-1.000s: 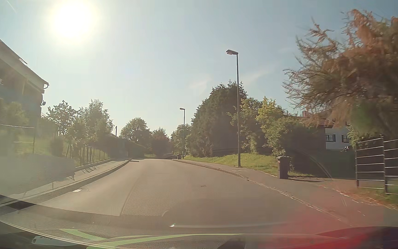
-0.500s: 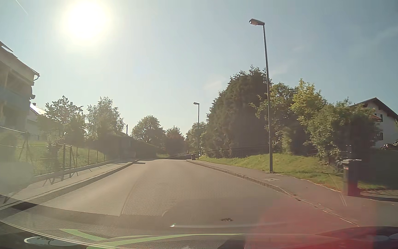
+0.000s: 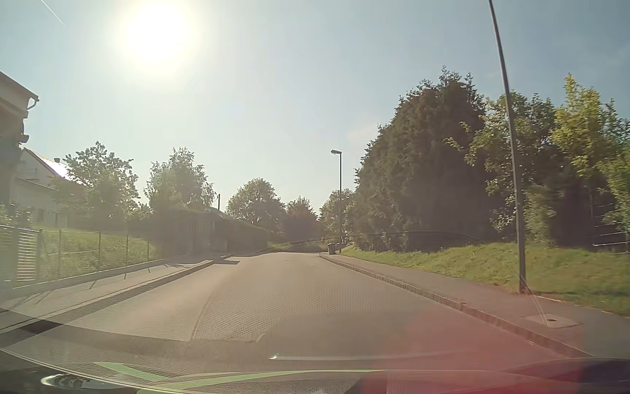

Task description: Follow the waypoints while adhering to traffic rules and regulations

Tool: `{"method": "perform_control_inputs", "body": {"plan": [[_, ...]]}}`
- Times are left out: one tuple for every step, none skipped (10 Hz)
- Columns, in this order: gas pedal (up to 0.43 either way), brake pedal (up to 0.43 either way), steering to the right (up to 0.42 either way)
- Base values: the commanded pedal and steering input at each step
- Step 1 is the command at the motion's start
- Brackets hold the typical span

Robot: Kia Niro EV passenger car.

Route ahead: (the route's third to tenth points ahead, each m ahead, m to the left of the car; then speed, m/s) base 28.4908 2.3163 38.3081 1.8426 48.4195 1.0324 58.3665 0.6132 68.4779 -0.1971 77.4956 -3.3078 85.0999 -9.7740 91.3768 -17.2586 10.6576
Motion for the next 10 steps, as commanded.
{"method": "perform_control_inputs", "body": {"plan": [[0.299,0.000,-0.056],[0.299,0.000,-0.056],[0.299,0.000,-0.053],[0.287,0.000,-0.051],[0.287,0.000,-0.048],[0.287,0.000,-0.041],[0.287,0.000,-0.036],[0.280,0.000,-0.031],[0.268,0.000,-0.025],[0.260,0.000,-0.017]]}}
